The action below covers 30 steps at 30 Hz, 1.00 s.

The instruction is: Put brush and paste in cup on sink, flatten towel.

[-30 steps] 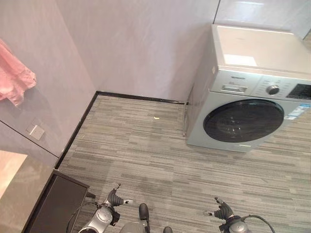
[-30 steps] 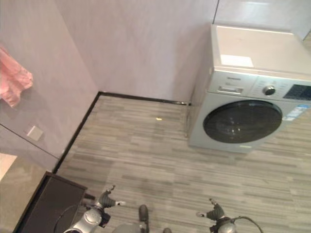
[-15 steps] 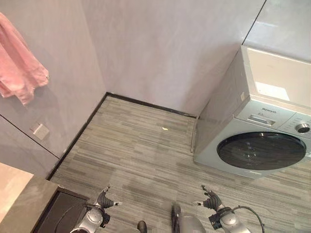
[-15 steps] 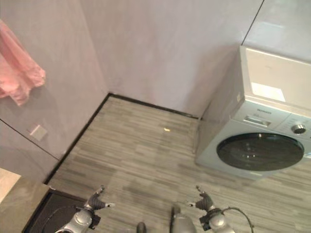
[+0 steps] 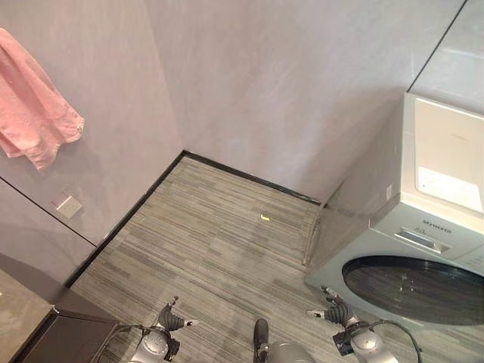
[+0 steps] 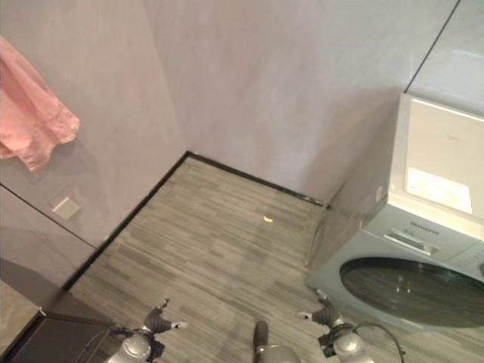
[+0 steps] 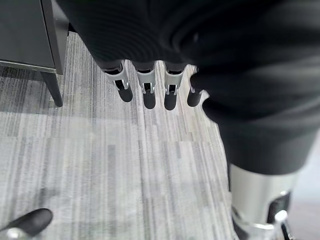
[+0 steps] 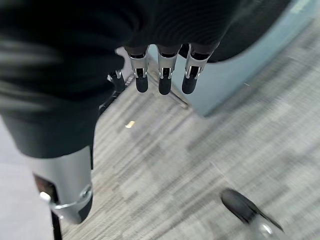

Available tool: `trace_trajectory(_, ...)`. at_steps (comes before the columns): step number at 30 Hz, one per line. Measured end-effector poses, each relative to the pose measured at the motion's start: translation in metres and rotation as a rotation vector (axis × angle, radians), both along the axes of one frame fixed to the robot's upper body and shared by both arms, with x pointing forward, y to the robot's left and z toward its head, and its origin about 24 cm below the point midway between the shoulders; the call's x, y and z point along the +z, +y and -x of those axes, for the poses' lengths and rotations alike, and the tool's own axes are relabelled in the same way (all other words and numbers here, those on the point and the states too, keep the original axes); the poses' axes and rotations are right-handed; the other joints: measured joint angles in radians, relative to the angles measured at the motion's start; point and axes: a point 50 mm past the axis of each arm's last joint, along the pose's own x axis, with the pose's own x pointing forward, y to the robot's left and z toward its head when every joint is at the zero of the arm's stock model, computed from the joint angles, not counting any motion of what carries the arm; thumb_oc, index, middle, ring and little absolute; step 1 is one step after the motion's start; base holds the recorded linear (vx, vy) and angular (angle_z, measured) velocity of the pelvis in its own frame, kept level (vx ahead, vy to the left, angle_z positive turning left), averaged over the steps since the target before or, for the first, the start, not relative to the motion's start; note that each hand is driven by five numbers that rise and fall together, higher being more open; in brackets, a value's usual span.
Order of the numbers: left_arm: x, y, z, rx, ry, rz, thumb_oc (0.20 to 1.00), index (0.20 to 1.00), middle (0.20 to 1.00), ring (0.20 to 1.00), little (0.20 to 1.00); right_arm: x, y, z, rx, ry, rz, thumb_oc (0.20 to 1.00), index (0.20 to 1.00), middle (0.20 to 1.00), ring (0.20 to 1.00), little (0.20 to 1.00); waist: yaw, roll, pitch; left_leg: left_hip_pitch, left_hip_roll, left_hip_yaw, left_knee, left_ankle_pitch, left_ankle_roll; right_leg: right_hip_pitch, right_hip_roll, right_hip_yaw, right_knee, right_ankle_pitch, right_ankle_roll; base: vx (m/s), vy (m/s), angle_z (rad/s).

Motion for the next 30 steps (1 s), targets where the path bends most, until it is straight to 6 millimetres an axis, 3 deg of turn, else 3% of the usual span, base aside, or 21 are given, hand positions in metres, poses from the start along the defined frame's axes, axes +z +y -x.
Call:
trace_trajectory(1, 0.003, -0.001, -0.006, -0.009, -0.016, -0.002, 1.0, 1.0, 1.0, 1.0, 1.0, 0.0, -0.001, 0.001, 0.007, 0.0, 0.005, 1.0, 1.0, 1.0, 1.0, 1.0, 0.0, -0.016, 0.009, -0.072, -0.002, -0.019, 0.122, 0.021, -0.029, 0.009, -0.002, -0.023, -0.005, -0.006, -0.027, 0.13, -0.144, 0.27)
trace_trajectory(3, 0.004, -0.001, -0.009, -0.012, -0.023, -0.002, 1.0, 1.0, 1.0, 1.0, 1.0, 0.001, -0.001, 0.001, 0.019, -0.001, 0.01, 1.0, 1.0, 1.0, 1.0, 1.0, 0.002, -0.027, 0.015, -0.117, 0.006, -0.014, 0.194, 0.057, -0.026, 0.012, 0.001, -0.03, -0.006, -0.02, -0.045, 0.14, -0.107, 0.3)
trace_trajectory(5, 0.009, -0.003, -0.019, -0.023, -0.056, 0.001, 1.0, 1.0, 1.0, 1.0, 1.0, 0.0, -0.004, 0.006, 0.017, 0.01, 0.017, 1.0, 1.0, 1.0, 1.0, 1.0, -0.003, -0.053, 0.03, -0.185, 0.038, 0.084, 0.22, 0.066, -0.017, 0.027, -0.004, -0.067, -0.029, -0.031, -0.065, 0.17, -0.03, 0.52)
trace_trajectory(6, 0.012, -0.005, -0.025, -0.031, -0.073, 0.002, 1.0, 1.0, 1.0, 1.0, 1.0, -0.002, -0.004, 0.011, 0.01, 0.022, 0.018, 1.0, 1.0, 1.0, 1.0, 1.0, -0.012, -0.062, 0.036, -0.208, 0.052, 0.169, 0.148, 0.054, -0.003, 0.039, -0.004, -0.083, -0.059, -0.033, -0.063, 0.2, 0.06, 0.73)
trace_trajectory(7, 0.017, -0.009, -0.036, -0.053, -0.107, 0.007, 1.0, 1.0, 1.0, 1.0, 1.0, -0.005, -0.006, 0.018, 0.006, 0.041, 0.021, 1.0, 1.0, 1.0, 1.0, 1.0, -0.01, -0.077, 0.046, -0.216, 0.036, 0.22, -0.017, 0.056, 0.003, 0.038, -0.007, -0.082, -0.082, -0.031, -0.06, 0.23, 0.098, 0.63)
trace_trajectory(9, 0.017, -0.01, -0.035, -0.065, -0.104, 0.005, 1.0, 1.0, 1.0, 1.0, 1.0, -0.005, -0.007, 0.02, 0.005, 0.048, 0.023, 1.0, 1.0, 1.0, 1.0, 1.0, 0.0, -0.065, 0.055, -0.212, 0.034, 0.231, -0.194, 0.069, -0.002, 0.048, 0.008, -0.081, -0.099, -0.026, -0.046, 0.25, 0.112, 0.07)
trace_trajectory(10, 0.015, -0.01, -0.032, -0.065, -0.093, 0.003, 1.0, 1.0, 1.0, 1.0, 1.0, -0.005, -0.006, 0.018, 0.006, 0.041, 0.022, 1.0, 1.0, 1.0, 1.0, 1.0, -0.002, -0.049, 0.056, -0.201, 0.045, 0.233, -0.328, 0.119, 0.001, 0.056, 0.028, -0.088, -0.111, -0.024, -0.043, 0.29, 0.14, -0.19)
trace_trajectory(11, 0.014, -0.009, -0.03, -0.063, -0.088, 0.002, 1.0, 1.0, 1.0, 1.0, 1.0, -0.004, -0.006, 0.017, 0.007, 0.04, 0.022, 1.0, 1.0, 1.0, 1.0, 1.0, 0.001, -0.042, 0.061, -0.21, 0.06, 0.232, -0.352, 0.145, -0.003, 0.064, 0.033, -0.092, -0.105, -0.024, -0.043, 0.39, 0.196, -0.14)
trace_trajectory(14, 0.013, -0.012, -0.029, -0.063, -0.086, 0.007, 1.0, 1.0, 1.0, 1.0, 1.0, -0.006, -0.009, 0.024, 0.005, 0.056, 0.031, 1.0, 1.0, 1.0, 1.0, 1.0, -0.008, -0.011, 0.057, -0.235, 0.149, 0.331, -0.429, 0.228, -0.023, 0.093, 0.061, -0.122, -0.109, -0.038, -0.058, 0.25, 0.126, 0.05)
trace_trajectory(16, 0.011, -0.011, -0.024, -0.059, -0.074, 0.007, 1.0, 1.0, 1.0, 1.0, 1.0, -0.007, -0.011, 0.028, 0.008, 0.067, 0.039, 1.0, 1.0, 1.0, 1.0, 1.0, -0.022, -0.003, 0.055, -0.215, 0.185, 0.403, -0.419, 0.252, -0.001, 0.134, 0.064, -0.125, -0.114, -0.052, -0.054, 0.27, 0.152, 0.04)
trace_trajectory(17, 0.008, -0.011, -0.018, -0.054, -0.059, 0.007, 1.0, 1.0, 1.0, 1.0, 1.0, -0.008, -0.011, 0.03, 0.012, 0.075, 0.045, 1.0, 1.0, 1.0, 1.0, 1.0, -0.025, 0.006, 0.048, -0.191, 0.189, 0.396, -0.422, 0.255, 0.003, 0.153, 0.064, -0.116, -0.119, -0.059, -0.044, 0.54, 0.351, -0.17)
trace_trajectory(18, 0.006, -0.01, -0.012, -0.05, -0.044, 0.007, 1.0, 1.0, 1.0, 1.0, 1.0, -0.007, -0.011, 0.026, 0.019, 0.068, 0.053, 1.0, 1.0, 1.0, 1.0, 1.0, -0.027, 0.029, 0.033, -0.155, 0.17, 0.39, -0.424, 0.258, -0.001, 0.17, 0.064, -0.095, -0.122, -0.072, -0.027, 0.57, 0.406, -0.35)
trace_trajectory(20, 0.004, -0.008, -0.009, -0.041, -0.03, 0.001, 1.0, 1.0, 1.0, 1.0, 1.0, -0.011, -0.014, 0.028, 0.004, 0.096, 0.064, 1.0, 1.0, 1.0, 1.0, 1.0, -0.021, 0.036, 0.029, -0.113, 0.109, 0.402, -0.394, 0.248, 0.021, 0.178, 0.026, -0.058, -0.082, -0.094, -0.006, 0.38, 0.332, -0.46)
trace_trajectory(21, 0.003, -0.008, -0.008, -0.041, -0.027, 0.002, 1.0, 1.0, 1.0, 1.0, 1.0, -0.009, -0.016, 0.028, 0.007, 0.092, 0.07, 1.0, 1.0, 1.0, 1.0, 1.0, -0.02, 0.05, 0.024, -0.106, 0.094, 0.41, -0.387, 0.259, 0.052, 0.171, 0.016, -0.052, -0.049, -0.113, 0.008, 0.15, 0.175, -0.33)
trace_trajectory(22, 0.003, -0.006, -0.007, -0.038, -0.025, -0.004, 1.0, 1.0, 1.0, 1.0, 1.0, -0.01, -0.016, 0.03, 0.005, 0.095, 0.069, 1.0, 1.0, 1.0, 1.0, 1.0, -0.025, 0.056, 0.017, -0.085, 0.077, 0.421, -0.387, 0.213, 0.104, 0.162, -0.005, -0.05, -0.002, -0.146, 0.024, 0.22, 0.28, -0.07)
trace_trajectory(23, 0.004, -0.004, -0.008, -0.039, -0.027, -0.011, 1.0, 1.0, 1.0, 1.0, 1.0, -0.01, -0.013, 0.031, 0.007, 0.097, 0.061, 1.0, 1.0, 1.0, 1.0, 1.0, -0.027, 0.042, 0.013, -0.079, 0.054, 0.425, -0.387, 0.206, 0.115, 0.148, -0.034, -0.047, 0.04, -0.165, 0.041, 0.23, 0.324, 0.1)
trace_trajectory(24, 0.006, -0.005, -0.011, -0.043, -0.04, -0.009, 1.0, 1.0, 1.0, 1.0, 1.0, -0.01, -0.012, 0.034, 0.008, 0.093, 0.052, 1.0, 1.0, 1.0, 1.0, 1.0, -0.028, 0.039, 0.011, -0.069, 0.021, 0.424, -0.383, 0.176, 0.149, 0.107, -0.08, -0.037, 0.162, -0.204, 0.069, 0.23, 0.324, 0.18)
trace_trajectory(26, 0.008, -0.006, -0.016, -0.06, -0.061, -0.006, 1.0, 1.0, 1.0, 1.0, 1.0, -0.012, -0.009, 0.036, 0.009, 0.102, 0.042, 1.0, 1.0, 1.0, 1.0, 1.0, -0.025, 0.022, -0.002, -0.054, -0.032, 0.421, -0.378, 0.142, 0.18, 0.029, -0.155, -0.015, 0.367, -0.25, 0.091, 0.17, 0.326, 0.3)
trace_trajectory(30, 0.012, 0.004, -0.016, -0.095, -0.059, -0.044, 1.0, 1.0, 1.0, 1.0, 1.0, -0.007, 0.002, 0.018, 0.04, 0.05, 0.022, 1.0, 1.0, 1.0, 1.0, 1.0, 0.004, 0.005, -0.012, -0.029, -0.107, 0.42, -0.37, 0.093, 0.225, -0.048, -0.238, 0.016, 0.57, -0.236, 0.106, 0.18, 0.257, 0.17)
